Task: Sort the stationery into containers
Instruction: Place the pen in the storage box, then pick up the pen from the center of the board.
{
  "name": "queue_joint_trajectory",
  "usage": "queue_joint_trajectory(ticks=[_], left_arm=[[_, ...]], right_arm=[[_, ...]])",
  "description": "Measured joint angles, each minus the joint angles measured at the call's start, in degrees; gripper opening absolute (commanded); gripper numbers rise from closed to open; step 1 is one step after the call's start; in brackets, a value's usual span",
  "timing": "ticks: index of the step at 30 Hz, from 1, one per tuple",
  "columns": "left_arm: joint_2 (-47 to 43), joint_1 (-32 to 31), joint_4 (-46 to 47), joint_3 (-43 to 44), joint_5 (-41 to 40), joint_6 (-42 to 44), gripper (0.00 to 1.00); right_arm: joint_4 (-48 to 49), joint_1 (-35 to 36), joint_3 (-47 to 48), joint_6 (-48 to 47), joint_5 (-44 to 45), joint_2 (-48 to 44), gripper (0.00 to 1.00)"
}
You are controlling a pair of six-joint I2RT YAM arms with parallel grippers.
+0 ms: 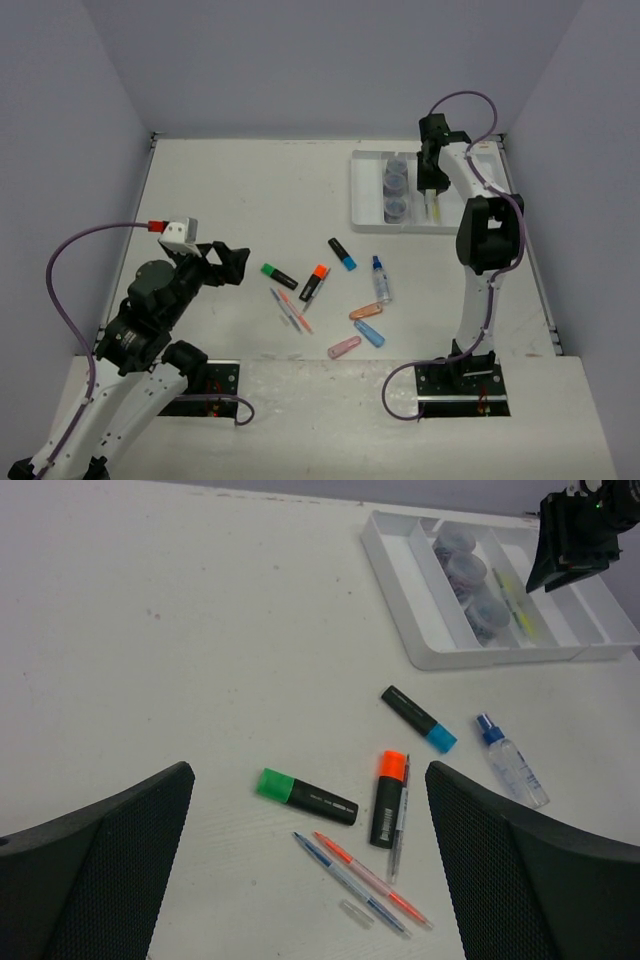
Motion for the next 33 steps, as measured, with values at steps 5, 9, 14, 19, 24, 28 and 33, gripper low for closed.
queue_joint_trajectory(ticks=[5,9,14,19,24,28,33], left_arm=[[-1.4,0.0,0.6,-0.4,2.0,0.8,1.0],[-2.1,0.0,0.7,-0.5,1.0,0.8,1.0],[-1.8,0.0,0.2,-0.5,-3.2,-0.1,1.0],[0.2,0.0,-1.1,-0.4,-9.4,-2.5,1.0],[4.7,0.0,-3.1,-0.4,-12.5,-4.0,1.0],[7.0,0.0,-3.7,-0.4,-12.5,-4.1,1.0],[8.6,0.0,-3.3,-0.4,-10.2,-4.0,1.0]], right_arm=[[-1.2,-0.1,0.5,-0.2,-0.1,0.0,0.42],[-1.2,0.4,-0.6,1.0,-0.8,-2.3,0.42],[4.8,6.8,-17.4,4.6,-1.3,-21.7,0.66],[18.9,28.1,-38.5,12.5,-4.5,-47.2,0.99],[24.9,34.8,-49.2,22.7,-2.2,-52.5,0.99],[23.6,36.6,-49.9,30.2,4.1,-47.4,0.99],[25.9,38.0,-52.8,36.0,5.2,-47.0,0.94]])
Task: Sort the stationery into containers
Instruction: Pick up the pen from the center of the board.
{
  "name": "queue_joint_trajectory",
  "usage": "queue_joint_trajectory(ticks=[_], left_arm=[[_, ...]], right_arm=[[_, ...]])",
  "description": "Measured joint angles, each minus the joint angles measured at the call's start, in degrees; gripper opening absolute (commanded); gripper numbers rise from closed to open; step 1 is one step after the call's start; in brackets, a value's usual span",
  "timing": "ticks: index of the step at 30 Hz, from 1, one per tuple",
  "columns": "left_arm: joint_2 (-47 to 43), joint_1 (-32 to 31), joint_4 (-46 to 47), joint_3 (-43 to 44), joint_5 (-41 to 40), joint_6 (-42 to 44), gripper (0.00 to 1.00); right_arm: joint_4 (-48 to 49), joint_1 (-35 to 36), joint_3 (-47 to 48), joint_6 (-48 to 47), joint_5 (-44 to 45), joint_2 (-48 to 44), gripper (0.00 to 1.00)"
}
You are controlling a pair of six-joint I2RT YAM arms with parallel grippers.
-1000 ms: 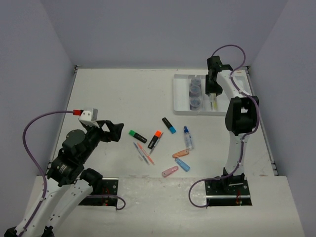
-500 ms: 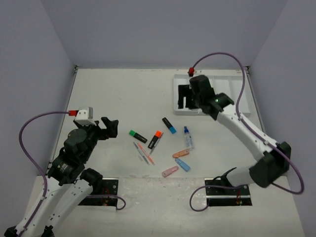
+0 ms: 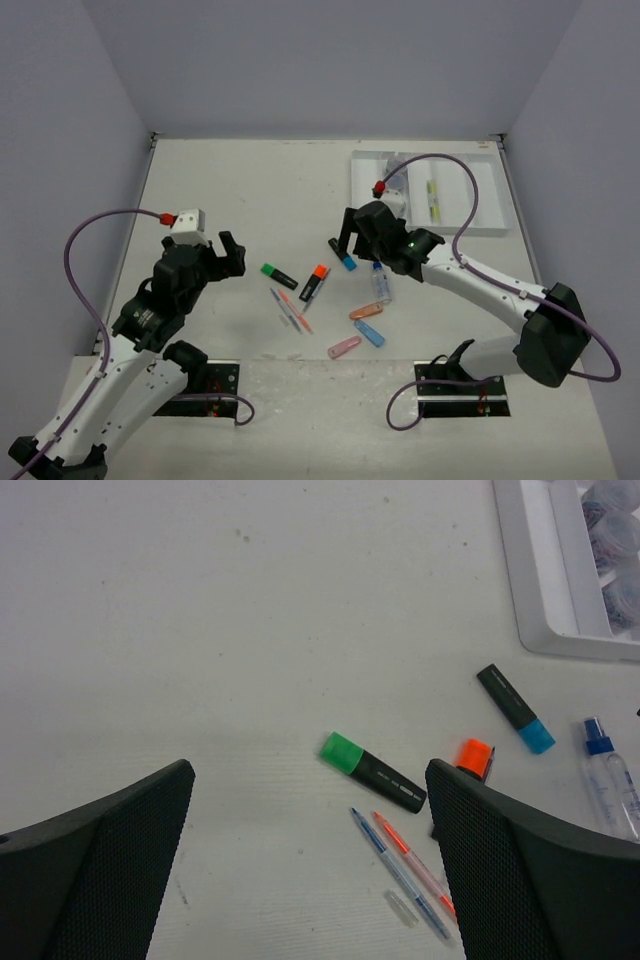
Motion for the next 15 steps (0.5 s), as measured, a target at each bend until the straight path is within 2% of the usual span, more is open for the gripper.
queue_joint_trajectory(ticks=[2,4,8,14,15], left_arm=[[0.9,0.0,0.0,0.0,0.5,0.0,1.0],[1.6,0.0,0.0,0.0,1.0,0.0,1.0],[1.9,0.0,0.0,0.0,2.1,0.0,1.0],[1.2,0.0,0.0,0.0,3.6,0.3,1.0],[1.0,0.0,0.1,0.0,3.8,0.4,1.0]], right_arm=[[-1.2,1.6,-1.5,4.0,3.1,-0.1,0.93],[-5.5,4.8,-0.9,8.5,7.6,1.0,0.87],[-14.5,11.3,5.3,18.3,12.3,7.7,0.76],[-14.7,15.1,10.0,23.2,9.9,16.5,0.61],[-14.7,15.5,10.8,23.6,8.9,18.2,0.54]])
